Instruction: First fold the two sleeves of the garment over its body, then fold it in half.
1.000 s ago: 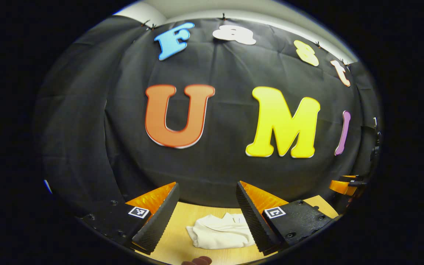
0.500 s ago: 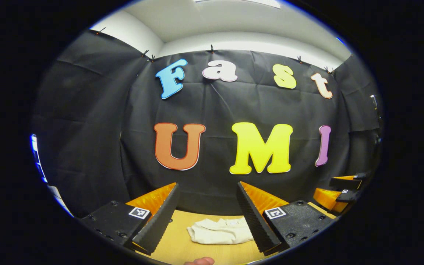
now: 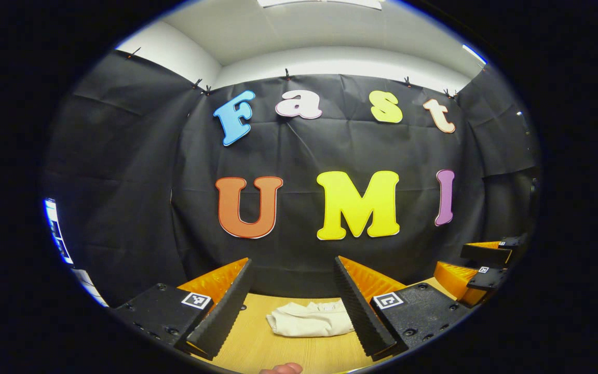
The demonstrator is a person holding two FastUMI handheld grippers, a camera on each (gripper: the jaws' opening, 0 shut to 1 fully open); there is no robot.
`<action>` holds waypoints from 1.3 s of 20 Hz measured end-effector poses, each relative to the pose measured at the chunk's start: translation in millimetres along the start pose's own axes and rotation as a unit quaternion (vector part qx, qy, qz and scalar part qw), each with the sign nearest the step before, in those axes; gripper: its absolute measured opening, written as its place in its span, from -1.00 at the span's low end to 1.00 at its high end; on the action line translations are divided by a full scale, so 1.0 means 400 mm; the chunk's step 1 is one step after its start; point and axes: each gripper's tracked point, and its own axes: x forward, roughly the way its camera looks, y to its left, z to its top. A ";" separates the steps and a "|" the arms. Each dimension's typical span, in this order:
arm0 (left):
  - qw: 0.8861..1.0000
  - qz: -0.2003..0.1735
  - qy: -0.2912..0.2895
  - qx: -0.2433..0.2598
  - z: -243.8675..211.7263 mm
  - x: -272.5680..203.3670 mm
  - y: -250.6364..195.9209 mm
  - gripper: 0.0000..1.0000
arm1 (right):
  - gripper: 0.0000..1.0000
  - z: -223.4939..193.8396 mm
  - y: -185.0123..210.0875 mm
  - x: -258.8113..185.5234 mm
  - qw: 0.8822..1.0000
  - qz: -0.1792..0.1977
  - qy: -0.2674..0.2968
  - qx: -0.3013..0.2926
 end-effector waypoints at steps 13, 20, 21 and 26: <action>1.000 0.017 0.009 0.004 -0.024 0.013 0.024 0.94 | 0.74 -0.009 -0.035 0.028 1.000 -0.012 0.007 0.016; 0.999 0.032 0.014 0.001 -0.035 0.009 0.044 0.94 | 0.75 -0.008 -0.021 0.049 1.000 -0.005 0.010 0.017; 0.999 0.034 0.013 0.003 -0.031 0.008 0.047 0.94 | 0.75 -0.009 -0.019 0.052 1.000 -0.004 0.008 0.016; 0.999 0.040 0.014 0.005 -0.030 0.005 0.055 0.94 | 0.74 -0.007 -0.012 0.062 1.000 0.000 0.009 0.016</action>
